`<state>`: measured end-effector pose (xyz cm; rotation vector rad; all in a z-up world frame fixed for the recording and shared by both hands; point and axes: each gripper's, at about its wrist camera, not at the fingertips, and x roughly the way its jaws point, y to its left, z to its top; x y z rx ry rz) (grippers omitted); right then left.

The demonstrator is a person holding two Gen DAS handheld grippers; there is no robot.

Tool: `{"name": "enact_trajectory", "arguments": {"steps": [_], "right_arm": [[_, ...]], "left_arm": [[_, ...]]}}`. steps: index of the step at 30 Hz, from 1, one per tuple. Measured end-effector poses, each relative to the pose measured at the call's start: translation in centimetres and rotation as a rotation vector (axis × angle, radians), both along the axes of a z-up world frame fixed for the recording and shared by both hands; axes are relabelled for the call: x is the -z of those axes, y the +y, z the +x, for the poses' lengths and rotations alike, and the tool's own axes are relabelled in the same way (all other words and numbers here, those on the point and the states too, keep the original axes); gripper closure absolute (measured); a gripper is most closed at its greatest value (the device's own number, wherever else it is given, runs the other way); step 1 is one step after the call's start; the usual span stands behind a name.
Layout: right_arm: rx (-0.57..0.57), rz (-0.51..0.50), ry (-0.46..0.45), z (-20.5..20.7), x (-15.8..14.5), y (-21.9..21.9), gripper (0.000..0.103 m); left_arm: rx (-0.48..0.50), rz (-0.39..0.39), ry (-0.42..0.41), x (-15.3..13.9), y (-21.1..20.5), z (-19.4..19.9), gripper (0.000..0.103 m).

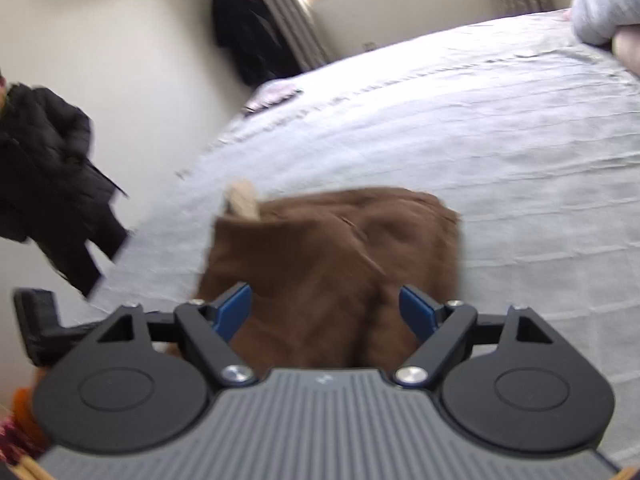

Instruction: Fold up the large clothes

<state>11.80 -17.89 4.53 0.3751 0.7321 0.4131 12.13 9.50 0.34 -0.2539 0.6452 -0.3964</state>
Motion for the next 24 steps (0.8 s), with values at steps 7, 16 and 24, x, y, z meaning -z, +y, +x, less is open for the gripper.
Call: {"name": "enact_trajectory", "arguments": {"steps": [7, 16, 24], "right_arm": [[0.090, -0.050, 0.051, 5.6, 4.9, 3.7, 0.076], [0.140, -0.098, -0.047, 4.2, 3.3, 0.5, 0.086], [0.232, -0.243, -0.044, 2.1, 5.1, 1.8, 0.051]], "left_arm": [[-0.026, 0.049, -0.112, 0.4, -2.4, 4.2, 0.043], [0.085, -0.002, -0.124, 1.2, -5.3, 6.8, 0.063], [0.117, 0.196, -0.205, 2.0, -7.3, 5.7, 0.063]]}}
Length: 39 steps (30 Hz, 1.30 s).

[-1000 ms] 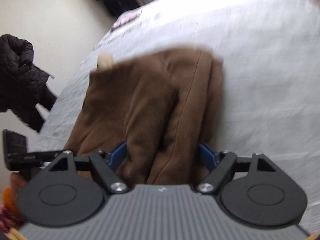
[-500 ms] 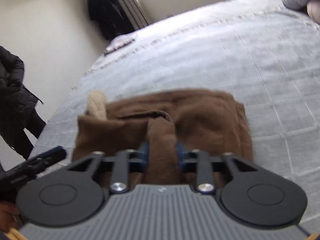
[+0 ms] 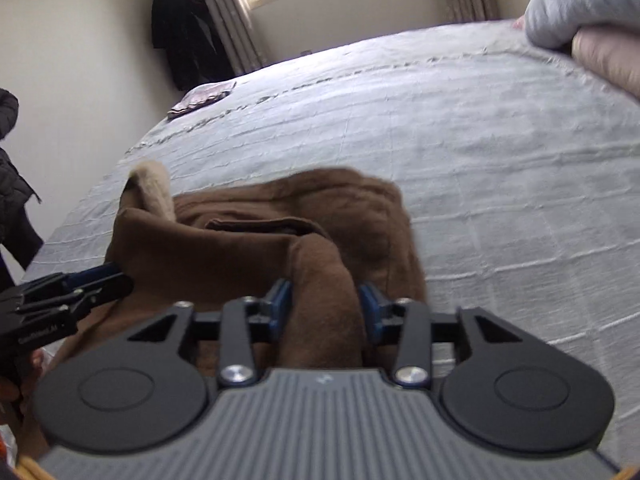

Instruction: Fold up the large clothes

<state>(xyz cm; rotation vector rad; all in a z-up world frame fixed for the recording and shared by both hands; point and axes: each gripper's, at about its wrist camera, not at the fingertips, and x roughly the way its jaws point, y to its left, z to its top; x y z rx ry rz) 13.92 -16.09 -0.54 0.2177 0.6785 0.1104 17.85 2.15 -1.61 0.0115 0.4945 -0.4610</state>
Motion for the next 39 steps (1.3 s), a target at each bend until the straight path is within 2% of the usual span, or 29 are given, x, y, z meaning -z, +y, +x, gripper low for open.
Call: {"name": "enact_trajectory", "arguments": {"steps": [2, 4, 7, 9, 11, 13, 14, 16, 18, 20, 22, 24, 26, 29, 31, 35, 36, 37, 39], "right_arm": [[0.021, -0.050, -0.054, -1.3, -2.2, 0.7, 0.049], [0.026, -0.046, -0.106, -2.0, -4.1, 2.1, 0.049], [-0.026, -0.030, -0.138, -1.5, -4.7, 5.5, 0.049], [-0.040, -0.054, -0.145, 0.0, -3.2, 7.5, 0.049], [-0.006, -0.166, -0.139, 1.6, -0.8, 8.3, 0.050], [0.032, -0.217, -0.125, 2.9, 1.7, 7.4, 0.052], [0.059, -0.215, -0.102, 3.5, 2.9, 6.5, 0.052], [0.083, -0.078, -0.050, 4.7, 4.7, 4.1, 0.050], [0.090, 0.005, -0.021, 5.2, 5.7, 2.6, 0.049], [0.091, 0.012, -0.007, 5.6, 5.8, 2.6, 0.048], [0.081, -0.008, -0.004, 5.5, 5.3, 2.9, 0.046], [0.058, -0.019, 0.003, 4.6, 3.9, 3.1, 0.045], [-0.002, -0.037, -0.022, 2.5, 1.7, 3.2, 0.042], [-0.098, -0.107, -0.049, -1.4, -1.0, 3.9, 0.036], [-0.147, -0.117, -0.035, -3.7, -1.6, 4.3, 0.034], [-0.183, -0.130, 0.023, -7.1, 0.2, 5.2, 0.034], [-0.176, -0.151, 0.035, -7.6, 1.1, 5.4, 0.034], [-0.166, -0.170, 0.043, -8.0, 1.9, 5.5, 0.034], [-0.150, -0.159, 0.052, -8.6, 3.2, 5.1, 0.033]], "left_arm": [[-0.021, 0.000, -0.039, -0.7, 0.6, 0.0, 0.063], [-0.047, 0.010, -0.075, -1.1, 0.7, 0.7, 0.063], [-0.068, 0.003, -0.058, -0.7, 0.0, 2.6, 0.063], [-0.085, 0.042, -0.057, -0.1, -1.0, 3.9, 0.062], [-0.109, 0.097, -0.065, 0.6, -1.8, 5.0, 0.060], [-0.135, 0.178, -0.110, 1.6, -2.6, 5.8, 0.058], [-0.143, 0.226, -0.125, 2.4, -2.9, 6.5, 0.058], [-0.154, 0.207, -0.081, 3.7, -2.8, 8.1, 0.057], [-0.168, 0.224, -0.101, 4.3, -3.4, 8.4, 0.057], [-0.172, 0.261, -0.118, 4.4, -4.0, 8.3, 0.057], [-0.167, 0.259, -0.125, 3.9, -3.6, 7.9, 0.057], [-0.168, 0.249, -0.129, 2.5, -3.0, 6.6, 0.056], [-0.170, 0.195, -0.119, 0.3, -2.1, 4.3, 0.058], [-0.088, 0.111, -0.096, -2.6, -1.1, -0.4, 0.057], [-0.029, 0.108, -0.071, -3.2, -1.3, -3.6, 0.056], [0.043, 0.085, 0.071, -1.1, -1.7, -8.5, 0.056], [0.032, 0.086, 0.074, -0.1, -1.8, -9.7, 0.056], [0.012, 0.100, 0.033, 0.8, -1.9, -11.2, 0.055], [-0.006, 0.108, 0.002, 1.7, -2.0, -13.3, 0.056]]}}
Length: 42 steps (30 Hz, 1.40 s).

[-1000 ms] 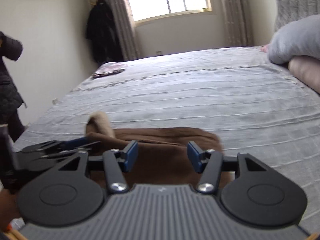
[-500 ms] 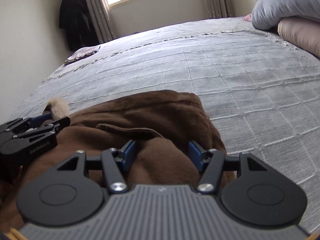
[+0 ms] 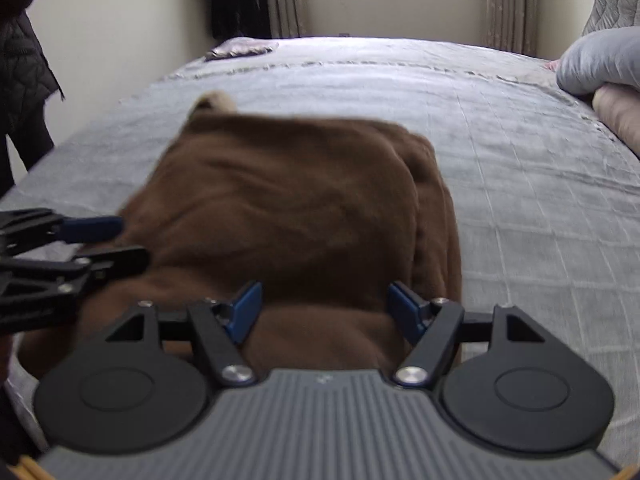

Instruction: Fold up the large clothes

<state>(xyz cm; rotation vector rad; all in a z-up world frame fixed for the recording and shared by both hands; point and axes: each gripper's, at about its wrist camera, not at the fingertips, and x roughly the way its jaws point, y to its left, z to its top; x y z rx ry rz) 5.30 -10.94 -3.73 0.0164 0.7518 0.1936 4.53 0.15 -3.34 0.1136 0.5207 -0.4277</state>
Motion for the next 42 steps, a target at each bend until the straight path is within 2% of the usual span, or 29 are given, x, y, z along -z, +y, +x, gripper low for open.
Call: {"name": "enact_trajectory", "arguments": {"steps": [5, 8, 12, 17, 18, 20, 23, 24, 26, 28, 34, 37, 42], "right_arm": [[0.046, -0.024, 0.002, -1.7, -0.5, 0.2, 0.033], [0.065, 0.007, 0.005, -3.1, -0.5, -0.4, 0.033], [0.087, 0.027, 0.003, -5.0, -0.7, -1.0, 0.033], [0.103, 0.006, -0.003, -7.5, -1.4, -0.8, 0.033], [0.107, 0.005, 0.001, -8.2, -1.6, -0.8, 0.033], [0.119, 0.018, 0.017, -9.7, -1.7, -1.0, 0.031], [0.148, 0.025, 0.030, -11.7, -1.7, -1.2, 0.022], [0.152, 0.023, 0.032, -12.3, -1.7, -1.3, 0.016], [0.160, 0.022, 0.034, -13.2, -1.9, -1.2, 0.015], [0.170, 0.011, 0.033, -13.9, -2.2, -0.9, 0.010], [0.211, -0.076, 0.023, -14.8, -3.3, 0.4, 0.001], [0.203, -0.103, 0.010, -15.1, -3.5, 1.1, 0.001], [0.186, -0.114, 0.023, -15.0, -3.2, 1.7, 0.001]], "left_arm": [[-0.025, -0.044, 0.022, -1.2, 0.3, -3.1, 0.055], [-0.036, -0.055, 0.025, -1.5, 0.4, -4.4, 0.055], [-0.050, -0.058, 0.036, -2.0, 0.4, -6.3, 0.055], [-0.065, -0.051, 0.090, -2.6, 0.4, -7.9, 0.051], [-0.075, -0.046, 0.107, -2.6, 0.4, -8.3, 0.049], [-0.105, -0.040, 0.167, -2.9, 0.5, -8.5, 0.032], [-0.162, -0.048, 0.249, -2.9, 0.7, -8.8, 0.022], [-0.181, -0.042, 0.256, -3.0, 0.7, -9.0, 0.019], [-0.215, -0.021, 0.248, -3.2, 0.5, -9.4, 0.006], [-0.245, 0.002, 0.237, -3.5, 0.2, -9.9, 0.000], [-0.327, 0.042, 0.283, -3.8, -0.4, -10.5, 0.000], [-0.374, 0.015, 0.299, -3.7, -0.3, -10.7, 0.000], [-0.358, 0.023, 0.306, -3.5, -0.9, -10.9, 0.000]]}}
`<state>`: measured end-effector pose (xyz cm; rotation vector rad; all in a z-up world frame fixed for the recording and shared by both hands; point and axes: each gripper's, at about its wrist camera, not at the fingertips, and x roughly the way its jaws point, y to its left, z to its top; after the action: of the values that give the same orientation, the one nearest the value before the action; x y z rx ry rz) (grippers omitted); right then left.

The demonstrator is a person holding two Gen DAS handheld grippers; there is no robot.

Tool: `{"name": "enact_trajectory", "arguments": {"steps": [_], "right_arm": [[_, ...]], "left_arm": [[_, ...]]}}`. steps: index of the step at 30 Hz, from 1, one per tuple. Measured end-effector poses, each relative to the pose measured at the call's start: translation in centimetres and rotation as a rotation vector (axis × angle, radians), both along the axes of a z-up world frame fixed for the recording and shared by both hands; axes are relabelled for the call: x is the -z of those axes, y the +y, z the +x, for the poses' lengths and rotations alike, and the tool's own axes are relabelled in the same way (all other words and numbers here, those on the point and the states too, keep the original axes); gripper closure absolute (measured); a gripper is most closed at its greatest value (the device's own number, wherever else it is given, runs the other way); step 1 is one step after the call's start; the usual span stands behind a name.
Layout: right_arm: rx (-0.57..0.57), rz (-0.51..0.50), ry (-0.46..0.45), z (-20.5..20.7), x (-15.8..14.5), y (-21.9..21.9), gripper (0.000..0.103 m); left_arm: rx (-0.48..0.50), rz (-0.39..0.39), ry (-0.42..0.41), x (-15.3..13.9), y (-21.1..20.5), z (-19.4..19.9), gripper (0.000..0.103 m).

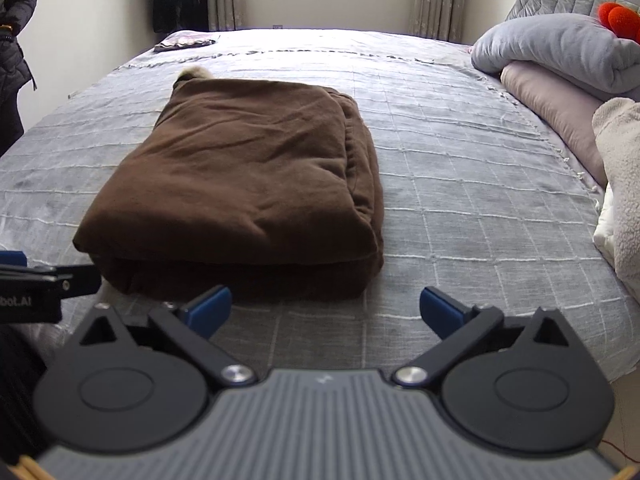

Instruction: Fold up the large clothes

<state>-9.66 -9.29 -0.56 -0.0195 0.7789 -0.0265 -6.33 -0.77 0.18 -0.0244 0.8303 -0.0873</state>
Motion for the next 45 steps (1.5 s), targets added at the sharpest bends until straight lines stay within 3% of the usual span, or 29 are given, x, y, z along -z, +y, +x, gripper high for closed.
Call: {"name": "enact_trajectory", "arguments": {"steps": [45], "right_arm": [[-0.038, 0.005, 0.035, 0.6, 1.3, 0.6, 0.001]], "left_arm": [[-0.019, -0.004, 0.046, 1.0, 0.4, 0.9, 0.000]]}}
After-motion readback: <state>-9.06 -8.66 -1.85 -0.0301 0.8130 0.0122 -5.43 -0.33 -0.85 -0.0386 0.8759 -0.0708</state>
